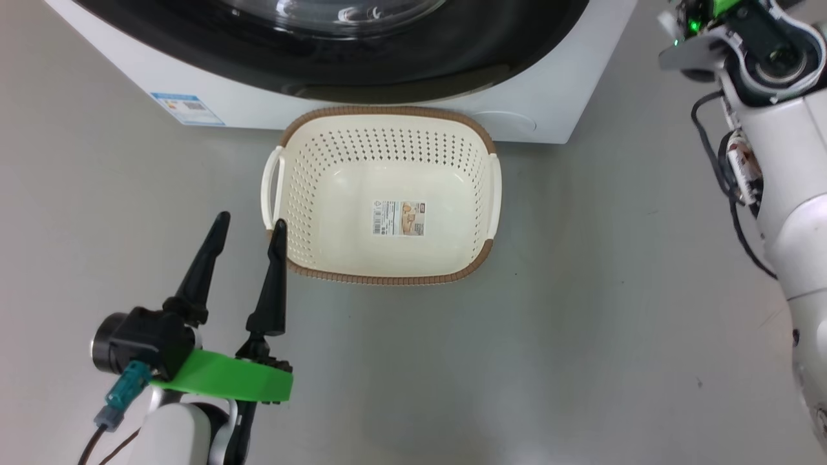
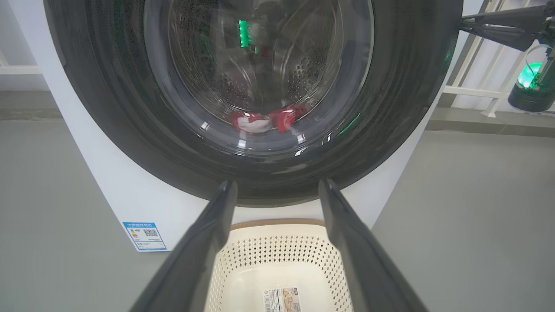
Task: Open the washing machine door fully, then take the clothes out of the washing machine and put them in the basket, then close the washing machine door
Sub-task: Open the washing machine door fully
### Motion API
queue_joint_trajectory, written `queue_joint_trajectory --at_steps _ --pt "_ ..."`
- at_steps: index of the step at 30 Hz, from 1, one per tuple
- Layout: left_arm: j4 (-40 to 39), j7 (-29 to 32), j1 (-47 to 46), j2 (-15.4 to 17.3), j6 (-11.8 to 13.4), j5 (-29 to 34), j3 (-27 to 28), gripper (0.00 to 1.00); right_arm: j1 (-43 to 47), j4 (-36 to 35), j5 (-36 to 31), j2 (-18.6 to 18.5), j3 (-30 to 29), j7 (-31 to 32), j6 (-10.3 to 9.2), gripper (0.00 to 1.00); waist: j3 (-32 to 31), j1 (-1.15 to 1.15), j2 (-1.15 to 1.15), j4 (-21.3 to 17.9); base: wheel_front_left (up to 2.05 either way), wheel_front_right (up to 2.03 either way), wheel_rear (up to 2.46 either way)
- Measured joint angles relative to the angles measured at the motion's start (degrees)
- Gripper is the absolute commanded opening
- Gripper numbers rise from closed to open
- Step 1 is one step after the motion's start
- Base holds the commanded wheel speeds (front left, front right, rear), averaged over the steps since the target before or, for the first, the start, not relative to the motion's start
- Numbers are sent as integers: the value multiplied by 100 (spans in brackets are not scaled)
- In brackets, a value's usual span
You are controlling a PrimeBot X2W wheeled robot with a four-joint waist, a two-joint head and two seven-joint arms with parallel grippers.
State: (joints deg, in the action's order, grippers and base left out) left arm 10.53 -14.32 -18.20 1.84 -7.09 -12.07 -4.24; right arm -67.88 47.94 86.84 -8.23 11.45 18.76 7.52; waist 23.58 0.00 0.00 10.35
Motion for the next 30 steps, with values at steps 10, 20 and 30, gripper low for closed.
queue_joint_trajectory --at_steps 10,20,30 --pt "-80 0 -104 -1 -1 1 -81 100 -535 156 -123 -131 183 -7 0 0 372 0 0 91 0 0 0" --pt "-81 -16 -201 -3 -7 1 -89 100 -701 320 -79 -179 241 176 0 0 581 0 0 167 0 0 0" --pt "-79 -16 -201 -4 -7 59 -68 100 -763 236 31 -282 457 1072 -49 0 547 0 0 84 0 0 0"
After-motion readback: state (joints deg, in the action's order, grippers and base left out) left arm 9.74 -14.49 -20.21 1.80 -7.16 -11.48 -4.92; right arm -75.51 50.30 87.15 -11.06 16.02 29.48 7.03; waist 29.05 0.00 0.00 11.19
